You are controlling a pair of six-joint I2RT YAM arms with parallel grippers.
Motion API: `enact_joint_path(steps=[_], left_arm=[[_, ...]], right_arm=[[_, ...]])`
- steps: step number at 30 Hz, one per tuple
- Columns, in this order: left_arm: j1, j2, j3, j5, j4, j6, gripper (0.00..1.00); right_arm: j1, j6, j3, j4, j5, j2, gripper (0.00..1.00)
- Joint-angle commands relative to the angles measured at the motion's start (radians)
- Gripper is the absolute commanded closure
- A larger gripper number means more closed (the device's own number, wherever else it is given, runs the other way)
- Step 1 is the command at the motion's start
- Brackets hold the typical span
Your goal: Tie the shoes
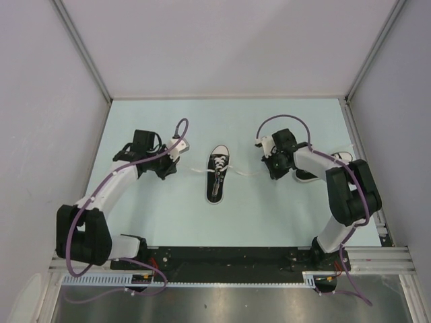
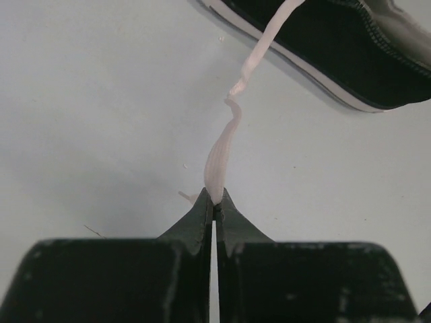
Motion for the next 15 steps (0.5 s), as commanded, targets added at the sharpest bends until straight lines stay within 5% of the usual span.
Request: enact_joint_path(steps=[1,8,15], left_arm=[[-0.009,-0.1,0.046,0.085,-0.017,-0.027,1.0],[-0.025,-0.226,0.031,0.13,-0.035,0.019,1.0],[-0.087,-0.408,-0.104,0.194,0.023,0.136,1.0]], right_arm=[[-0.076,0.083,0.029,-0.002,-0.065,-0.201,1.0],[-0.143,0.197,0.038,0.095,-0.121,-0.425,1.0],[-0.044,0.392,0.115,0.258,-0.223,-0.362,1.0]])
